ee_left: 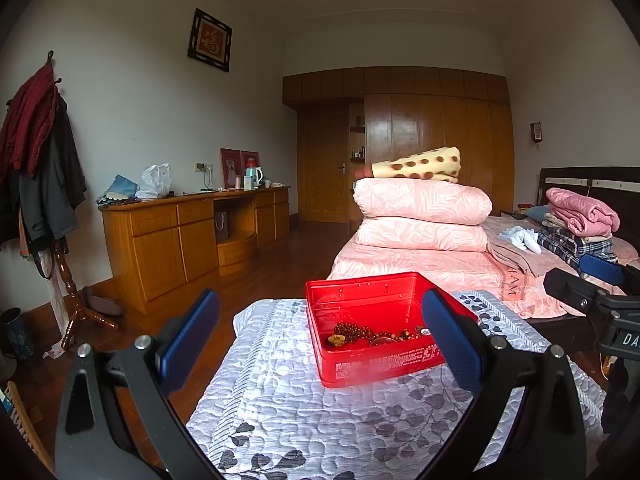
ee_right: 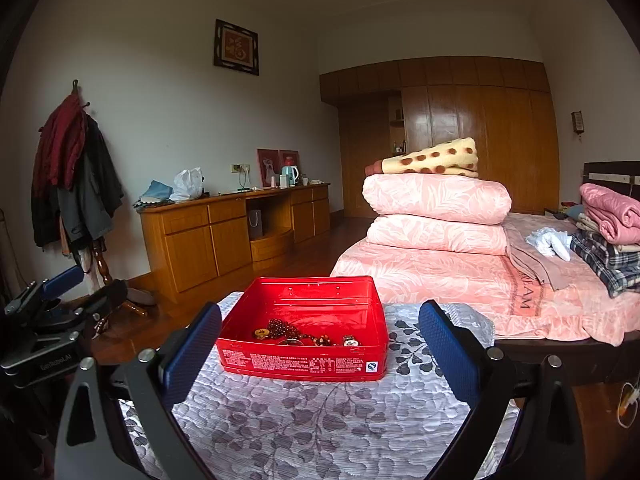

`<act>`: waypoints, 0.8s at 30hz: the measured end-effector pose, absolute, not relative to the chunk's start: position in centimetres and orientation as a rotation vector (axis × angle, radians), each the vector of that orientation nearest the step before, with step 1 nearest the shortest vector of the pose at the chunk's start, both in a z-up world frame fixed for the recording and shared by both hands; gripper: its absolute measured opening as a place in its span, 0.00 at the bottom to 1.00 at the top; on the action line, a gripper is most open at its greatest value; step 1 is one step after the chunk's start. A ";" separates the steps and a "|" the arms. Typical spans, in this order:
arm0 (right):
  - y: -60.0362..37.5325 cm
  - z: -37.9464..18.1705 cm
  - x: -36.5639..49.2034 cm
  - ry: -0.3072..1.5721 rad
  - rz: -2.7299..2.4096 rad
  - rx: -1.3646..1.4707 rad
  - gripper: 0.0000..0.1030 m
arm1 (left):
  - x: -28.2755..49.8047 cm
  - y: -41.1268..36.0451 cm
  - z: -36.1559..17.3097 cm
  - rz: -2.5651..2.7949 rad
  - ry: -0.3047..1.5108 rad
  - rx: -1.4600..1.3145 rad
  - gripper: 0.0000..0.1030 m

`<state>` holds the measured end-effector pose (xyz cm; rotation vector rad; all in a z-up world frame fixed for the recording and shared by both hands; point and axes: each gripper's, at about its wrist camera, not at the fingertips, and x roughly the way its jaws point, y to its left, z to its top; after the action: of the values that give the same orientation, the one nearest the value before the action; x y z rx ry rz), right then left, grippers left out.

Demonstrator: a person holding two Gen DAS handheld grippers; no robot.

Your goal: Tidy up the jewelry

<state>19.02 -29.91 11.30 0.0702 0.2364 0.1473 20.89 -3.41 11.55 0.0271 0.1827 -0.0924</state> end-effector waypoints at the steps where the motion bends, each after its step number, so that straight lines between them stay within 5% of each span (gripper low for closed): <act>1: -29.9 11.3 19.0 0.236 0.146 0.069 0.94 | 20.9 -3.5 11.5 -0.093 0.183 0.029 0.95; 24: -29.9 11.3 18.9 0.234 0.142 0.075 0.94 | 20.7 -3.3 11.4 -0.092 0.183 0.026 0.95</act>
<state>18.94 -29.94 11.33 0.0752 0.2343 0.1417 20.71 -3.32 11.39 0.0261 0.1832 -0.0918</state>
